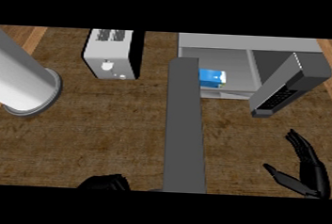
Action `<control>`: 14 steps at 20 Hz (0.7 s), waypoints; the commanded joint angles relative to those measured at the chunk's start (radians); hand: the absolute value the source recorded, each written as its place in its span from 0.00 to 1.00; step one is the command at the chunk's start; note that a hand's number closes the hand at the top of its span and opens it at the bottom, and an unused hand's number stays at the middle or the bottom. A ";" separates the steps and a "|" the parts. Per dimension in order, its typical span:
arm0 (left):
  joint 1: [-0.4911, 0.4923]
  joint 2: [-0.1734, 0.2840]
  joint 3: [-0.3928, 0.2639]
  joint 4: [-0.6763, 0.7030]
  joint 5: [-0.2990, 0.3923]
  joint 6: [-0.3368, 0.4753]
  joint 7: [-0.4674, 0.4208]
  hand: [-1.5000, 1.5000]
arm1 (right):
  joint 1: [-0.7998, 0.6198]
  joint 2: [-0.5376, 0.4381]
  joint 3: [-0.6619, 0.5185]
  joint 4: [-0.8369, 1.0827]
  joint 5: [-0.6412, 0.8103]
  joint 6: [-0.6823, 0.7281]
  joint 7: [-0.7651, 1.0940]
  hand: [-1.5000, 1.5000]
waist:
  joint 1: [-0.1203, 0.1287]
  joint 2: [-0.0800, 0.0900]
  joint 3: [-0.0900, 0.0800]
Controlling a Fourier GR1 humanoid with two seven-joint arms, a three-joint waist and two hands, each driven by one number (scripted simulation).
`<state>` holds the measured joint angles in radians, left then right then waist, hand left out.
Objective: Pick up the milk, place it into the microwave and close the microwave
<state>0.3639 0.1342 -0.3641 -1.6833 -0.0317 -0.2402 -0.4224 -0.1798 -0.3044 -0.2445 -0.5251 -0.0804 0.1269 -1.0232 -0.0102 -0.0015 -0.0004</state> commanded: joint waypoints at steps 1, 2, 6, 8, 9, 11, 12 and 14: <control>-0.020 -0.080 -0.095 0.046 -0.065 0.044 -0.007 1.00 | 0.083 -0.050 -0.028 -0.031 -0.044 0.110 -0.063 0.00 | 0.005 0.000 0.000; -0.143 -0.106 -0.048 0.145 -0.079 0.063 0.028 1.00 | 0.055 -0.040 -0.031 -0.045 -0.056 0.100 -0.030 0.00 | 0.003 0.002 0.000; -0.178 -0.131 -0.040 0.170 -0.106 0.210 0.022 1.00 | 0.127 -0.064 -0.036 -0.134 -0.091 0.135 -0.015 0.00 | 0.000 0.000 -0.001; -0.283 -0.132 -0.031 0.211 -0.097 0.199 0.073 1.00 | 0.100 -0.113 -0.047 -0.037 -0.075 0.153 -0.055 0.00 | 0.007 0.003 0.001; -0.342 -0.133 -0.069 0.285 -0.095 0.242 0.051 1.00 | 0.121 -0.104 -0.054 -0.042 -0.091 0.170 -0.067 0.00 | 0.001 0.003 0.001; -0.392 -0.081 -0.015 0.319 -0.118 0.112 0.098 1.00 | 0.153 -0.116 -0.047 -0.066 -0.098 0.199 -0.071 0.00 | -0.008 0.004 0.001; -0.434 -0.129 -0.049 0.365 -0.135 0.116 0.140 1.00 | 0.137 -0.129 -0.043 -0.070 -0.101 0.209 -0.039 0.00 | -0.010 0.005 0.001; -0.416 -0.118 -0.142 0.391 -0.183 0.070 0.183 1.00 | 0.110 -0.139 -0.049 -0.085 -0.123 0.220 0.003 0.00 | -0.012 0.004 0.002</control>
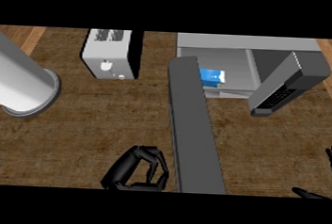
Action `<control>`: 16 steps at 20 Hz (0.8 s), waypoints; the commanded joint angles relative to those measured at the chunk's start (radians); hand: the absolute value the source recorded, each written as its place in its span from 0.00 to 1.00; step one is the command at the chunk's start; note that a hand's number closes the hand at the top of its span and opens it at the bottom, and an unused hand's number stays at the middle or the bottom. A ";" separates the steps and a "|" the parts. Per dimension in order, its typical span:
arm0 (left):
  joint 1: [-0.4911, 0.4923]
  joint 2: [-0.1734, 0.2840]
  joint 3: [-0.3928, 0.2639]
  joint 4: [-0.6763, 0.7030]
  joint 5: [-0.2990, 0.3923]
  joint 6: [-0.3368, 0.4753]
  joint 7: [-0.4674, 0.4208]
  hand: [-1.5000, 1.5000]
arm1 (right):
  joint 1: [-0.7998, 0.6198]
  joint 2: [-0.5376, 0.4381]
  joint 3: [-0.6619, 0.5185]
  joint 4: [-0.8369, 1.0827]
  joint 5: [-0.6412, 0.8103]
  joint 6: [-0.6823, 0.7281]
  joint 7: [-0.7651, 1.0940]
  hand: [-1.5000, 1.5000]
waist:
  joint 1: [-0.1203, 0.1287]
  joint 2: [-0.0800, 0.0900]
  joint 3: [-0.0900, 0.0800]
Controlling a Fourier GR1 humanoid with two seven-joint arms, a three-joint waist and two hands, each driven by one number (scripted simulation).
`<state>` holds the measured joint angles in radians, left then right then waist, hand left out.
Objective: Pick up the milk, place it into the microwave and close the microwave
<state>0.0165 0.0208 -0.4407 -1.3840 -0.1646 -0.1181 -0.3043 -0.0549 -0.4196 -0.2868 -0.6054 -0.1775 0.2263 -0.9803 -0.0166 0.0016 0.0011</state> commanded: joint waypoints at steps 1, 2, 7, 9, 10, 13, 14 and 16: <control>-0.120 -0.011 -0.046 0.139 -0.041 -0.073 0.098 1.00 | 0.027 -0.018 0.007 0.001 -0.006 0.120 -0.098 0.00 | -0.011 0.003 0.001; -0.095 0.002 -0.055 0.150 -0.004 -0.133 0.091 1.00 | -0.002 -0.050 -0.004 -0.005 -0.028 0.145 -0.041 0.00 | -0.003 0.002 0.000; -0.228 -0.020 -0.220 0.292 0.027 -0.088 0.170 1.00 | 0.032 -0.058 0.008 -0.034 -0.028 0.149 -0.076 0.00 | -0.019 0.003 -0.001; -0.265 -0.021 -0.304 0.357 0.043 0.004 0.085 1.00 | 0.007 -0.065 0.007 -0.019 -0.034 0.165 -0.088 0.00 | -0.017 0.005 -0.001; -0.316 -0.021 -0.337 0.336 0.117 0.036 0.153 1.00 | 0.011 -0.053 0.022 -0.028 -0.032 0.182 -0.098 0.00 | -0.030 0.006 -0.001; -0.345 -0.021 -0.427 0.356 0.181 0.096 0.077 1.00 | 0.018 -0.046 0.046 -0.091 -0.032 0.178 -0.094 0.00 | -0.037 0.005 -0.002; -0.357 -0.020 -0.436 0.400 0.182 0.130 0.014 1.00 | 0.006 -0.030 0.045 -0.094 -0.046 0.176 -0.087 0.00 | -0.041 0.008 -0.002; -0.382 -0.020 -0.484 0.389 0.226 0.204 0.012 1.00 | 0.010 -0.034 0.063 -0.137 -0.052 0.193 -0.063 0.00 | -0.054 0.008 -0.004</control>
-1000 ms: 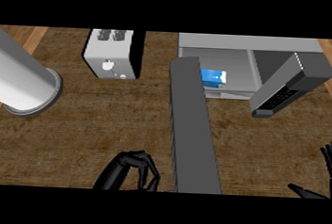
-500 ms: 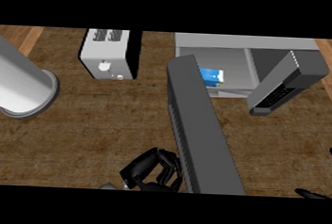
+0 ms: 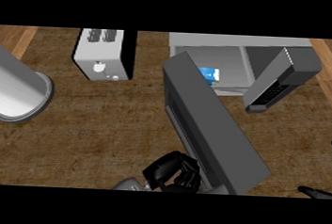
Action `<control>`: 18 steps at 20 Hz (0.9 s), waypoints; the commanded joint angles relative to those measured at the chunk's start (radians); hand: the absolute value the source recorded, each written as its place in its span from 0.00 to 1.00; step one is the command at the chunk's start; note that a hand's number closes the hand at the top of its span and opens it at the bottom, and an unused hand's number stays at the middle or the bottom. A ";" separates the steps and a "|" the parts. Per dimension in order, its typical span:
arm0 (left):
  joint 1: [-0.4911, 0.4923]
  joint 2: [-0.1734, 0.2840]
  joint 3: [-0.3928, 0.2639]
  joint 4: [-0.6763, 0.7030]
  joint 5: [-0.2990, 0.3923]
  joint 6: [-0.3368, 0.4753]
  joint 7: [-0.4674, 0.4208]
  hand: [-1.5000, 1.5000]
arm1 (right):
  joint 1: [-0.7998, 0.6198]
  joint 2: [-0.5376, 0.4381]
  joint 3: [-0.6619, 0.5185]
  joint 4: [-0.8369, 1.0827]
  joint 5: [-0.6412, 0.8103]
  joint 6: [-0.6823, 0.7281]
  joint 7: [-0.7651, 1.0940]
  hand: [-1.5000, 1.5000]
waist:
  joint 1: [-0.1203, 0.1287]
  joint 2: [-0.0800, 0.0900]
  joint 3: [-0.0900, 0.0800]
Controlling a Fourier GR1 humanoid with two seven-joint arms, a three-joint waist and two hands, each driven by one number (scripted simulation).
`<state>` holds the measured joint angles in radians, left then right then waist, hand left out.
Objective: Pick up the milk, place it into the microwave and close the microwave
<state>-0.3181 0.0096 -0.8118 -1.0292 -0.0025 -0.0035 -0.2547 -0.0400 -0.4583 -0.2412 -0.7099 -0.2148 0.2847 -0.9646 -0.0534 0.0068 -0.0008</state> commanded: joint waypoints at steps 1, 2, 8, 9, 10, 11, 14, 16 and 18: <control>-0.017 -0.009 -0.154 0.025 0.090 0.121 -0.046 1.00 | 0.001 -0.018 0.030 -0.032 -0.007 0.158 -0.077 0.00 | -0.032 0.006 -0.002; -0.018 -0.009 -0.157 0.000 0.132 0.141 -0.059 1.00 | -0.020 -0.001 0.038 -0.068 -0.024 0.149 -0.039 0.00 | -0.036 0.005 -0.004; -0.131 -0.008 -0.212 -0.014 0.257 0.263 -0.034 0.00 | -0.027 -0.022 0.061 -0.123 -0.043 0.152 -0.019 0.00 | -0.074 0.010 -0.003; -0.167 -0.008 -0.208 -0.024 0.272 0.288 -0.009 0.00 | -0.034 -0.012 0.061 -0.132 -0.058 0.148 -0.005 0.00 | -0.082 0.009 -0.003; -0.169 -0.008 -0.206 0.008 0.292 0.284 -0.021 0.00 | -0.055 -0.019 0.068 -0.166 -0.065 0.146 0.025 0.00 | -0.097 0.013 -0.005; -0.184 -0.008 -0.218 -0.004 0.310 0.316 -0.004 0.00 | -0.042 -0.016 0.072 -0.174 -0.073 0.152 0.027 0.00 | -0.100 0.011 -0.004; -0.267 -0.008 -0.200 0.023 0.338 0.342 -0.008 1.00 | -0.058 -0.024 0.090 -0.208 -0.078 0.144 0.055 0.00 | -0.125 0.017 -0.005; -0.290 -0.008 -0.199 0.012 0.379 0.367 0.008 1.00 | -0.063 -0.036 0.101 -0.226 -0.075 0.138 0.071 0.00 | -0.149 0.022 -0.005; -0.339 -0.008 -0.177 0.031 0.405 0.374 0.005 1.00 | -0.075 -0.038 0.116 -0.250 -0.084 0.148 0.096 0.00 | -0.165 0.026 -0.006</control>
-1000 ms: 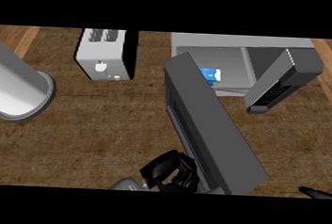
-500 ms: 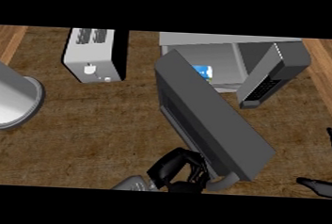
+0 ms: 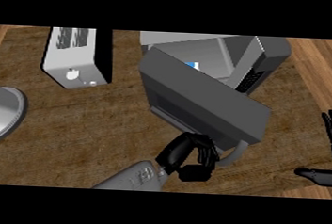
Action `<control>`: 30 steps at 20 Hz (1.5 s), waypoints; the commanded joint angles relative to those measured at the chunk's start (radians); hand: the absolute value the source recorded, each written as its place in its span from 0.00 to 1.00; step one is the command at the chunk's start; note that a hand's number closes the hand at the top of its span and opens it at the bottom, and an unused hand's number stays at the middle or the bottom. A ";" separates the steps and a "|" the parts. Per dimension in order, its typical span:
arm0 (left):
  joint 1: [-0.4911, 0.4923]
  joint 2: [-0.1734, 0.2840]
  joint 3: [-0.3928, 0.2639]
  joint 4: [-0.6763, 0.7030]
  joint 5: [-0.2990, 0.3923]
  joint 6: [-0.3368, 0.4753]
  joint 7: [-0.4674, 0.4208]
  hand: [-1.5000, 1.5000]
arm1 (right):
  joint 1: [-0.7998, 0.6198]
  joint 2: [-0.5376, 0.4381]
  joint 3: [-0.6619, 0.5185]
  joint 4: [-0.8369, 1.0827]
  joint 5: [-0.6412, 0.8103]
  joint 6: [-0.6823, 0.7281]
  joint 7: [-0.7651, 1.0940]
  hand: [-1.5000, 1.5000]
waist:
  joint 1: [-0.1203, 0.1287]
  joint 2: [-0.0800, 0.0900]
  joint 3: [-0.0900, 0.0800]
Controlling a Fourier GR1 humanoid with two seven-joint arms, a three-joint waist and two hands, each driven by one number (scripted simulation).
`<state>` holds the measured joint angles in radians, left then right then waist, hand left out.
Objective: Pick up the milk, place it into the microwave and close the microwave
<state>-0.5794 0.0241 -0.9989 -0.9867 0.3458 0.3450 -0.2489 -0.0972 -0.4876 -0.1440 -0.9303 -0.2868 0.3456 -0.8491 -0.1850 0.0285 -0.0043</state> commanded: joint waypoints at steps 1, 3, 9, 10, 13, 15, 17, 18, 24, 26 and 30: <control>-0.091 -0.023 -0.006 -0.008 0.052 0.048 -0.011 1.00 | -0.015 -0.008 0.025 -0.032 -0.012 0.090 -0.022 0.00 | -0.039 0.005 0.000; -0.132 -0.023 0.021 -0.006 0.059 0.081 -0.048 1.00 | -0.022 -0.008 0.036 -0.046 -0.020 0.093 -0.002 0.00 | -0.053 0.009 -0.001; -0.250 -0.023 0.051 0.040 0.118 0.126 -0.032 1.00 | -0.063 -0.037 0.057 -0.095 -0.032 0.096 0.047 0.00 | -0.101 0.022 0.002; -0.268 -0.023 0.061 0.057 0.121 0.124 -0.046 1.00 | -0.069 -0.051 0.052 -0.106 -0.035 0.092 0.057 0.00 | -0.113 0.026 0.000; -0.315 -0.023 0.080 0.081 0.157 0.137 -0.036 1.00 | -0.082 -0.036 0.055 -0.119 -0.059 0.102 0.055 0.00 | -0.132 0.034 0.004; -0.350 -0.023 0.085 0.102 0.167 0.152 -0.024 1.00 | -0.096 -0.043 0.061 -0.135 -0.068 0.115 0.064 0.00 | -0.152 0.037 0.006; -0.365 -0.023 0.083 0.113 0.180 0.157 -0.041 1.00 | -0.106 -0.050 0.068 -0.137 -0.079 0.128 0.084 0.00 | -0.157 0.045 0.006; -0.383 -0.023 0.097 0.122 0.199 0.159 -0.023 1.00 | -0.109 -0.052 0.067 -0.150 -0.088 0.137 0.081 0.00 | -0.168 0.043 0.007; -0.447 -0.023 0.116 0.186 0.233 0.172 -0.026 1.00 | -0.156 -0.075 0.069 -0.178 -0.128 0.161 0.124 0.00 | -0.202 0.063 0.008; -0.487 -0.023 0.130 0.202 0.246 0.172 -0.020 1.00 | -0.176 -0.081 0.080 -0.193 -0.131 0.167 0.143 0.00 | -0.198 0.061 0.007; -0.524 -0.023 0.134 0.228 0.259 0.189 -0.031 1.00 | -0.191 -0.083 0.100 -0.208 -0.153 0.205 0.163 0.00 | -0.213 0.071 0.012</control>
<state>-1.0495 0.0301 -0.8695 -0.7864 0.5887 0.5320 -0.2798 -0.2693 -0.5626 -0.0543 -1.1343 -0.4214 0.4708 -0.6626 -0.3832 0.0892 0.0037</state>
